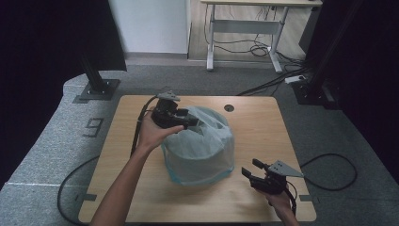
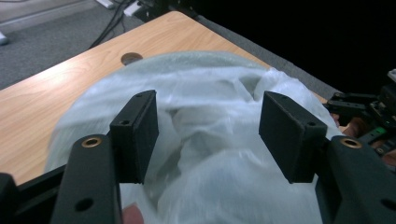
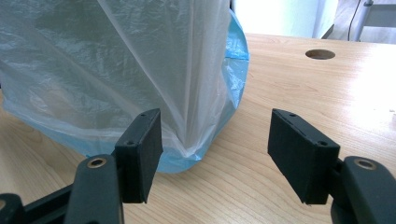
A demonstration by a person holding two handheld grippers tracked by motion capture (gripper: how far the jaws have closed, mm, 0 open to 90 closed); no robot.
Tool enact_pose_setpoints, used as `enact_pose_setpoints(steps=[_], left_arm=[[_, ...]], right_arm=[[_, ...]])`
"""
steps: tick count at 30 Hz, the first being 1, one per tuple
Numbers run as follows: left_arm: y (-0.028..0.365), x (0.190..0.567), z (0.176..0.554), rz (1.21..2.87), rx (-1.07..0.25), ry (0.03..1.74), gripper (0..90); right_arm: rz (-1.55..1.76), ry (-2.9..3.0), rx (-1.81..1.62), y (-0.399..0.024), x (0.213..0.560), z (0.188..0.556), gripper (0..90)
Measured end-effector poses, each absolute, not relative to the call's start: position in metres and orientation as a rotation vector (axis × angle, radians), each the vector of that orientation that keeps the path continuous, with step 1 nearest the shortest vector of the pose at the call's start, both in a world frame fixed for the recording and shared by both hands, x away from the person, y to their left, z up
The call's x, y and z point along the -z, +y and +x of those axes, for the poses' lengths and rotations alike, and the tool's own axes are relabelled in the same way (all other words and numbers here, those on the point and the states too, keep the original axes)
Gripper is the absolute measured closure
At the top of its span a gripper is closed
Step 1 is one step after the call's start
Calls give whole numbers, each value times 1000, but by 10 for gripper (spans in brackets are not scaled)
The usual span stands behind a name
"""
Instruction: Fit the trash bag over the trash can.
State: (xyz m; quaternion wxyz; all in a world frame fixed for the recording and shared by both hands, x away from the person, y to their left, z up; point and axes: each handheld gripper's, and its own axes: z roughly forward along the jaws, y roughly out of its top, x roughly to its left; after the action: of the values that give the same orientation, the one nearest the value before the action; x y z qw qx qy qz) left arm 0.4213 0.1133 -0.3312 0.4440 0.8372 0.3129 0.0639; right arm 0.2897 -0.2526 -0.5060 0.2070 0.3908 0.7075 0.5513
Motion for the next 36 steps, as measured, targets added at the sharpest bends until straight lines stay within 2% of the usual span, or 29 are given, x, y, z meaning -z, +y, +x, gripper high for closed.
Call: enact_pose_setpoints(steps=[11,20,29,36], left_arm=[[70,332,459,2185,-129,788,387],[55,349,470,2283,-69,797,387],[42,364,474,2400,-65,826,392],[38,369,475,2423,-56,828,391]], right_arm=[[1111,1953,-1534,-260,504,289,346],[1119,1946,-1537,-264,504,287,345],[1113,1952,-1538,-263,504,287,346],[1118,1953,-1538,-265,504,287,346]])
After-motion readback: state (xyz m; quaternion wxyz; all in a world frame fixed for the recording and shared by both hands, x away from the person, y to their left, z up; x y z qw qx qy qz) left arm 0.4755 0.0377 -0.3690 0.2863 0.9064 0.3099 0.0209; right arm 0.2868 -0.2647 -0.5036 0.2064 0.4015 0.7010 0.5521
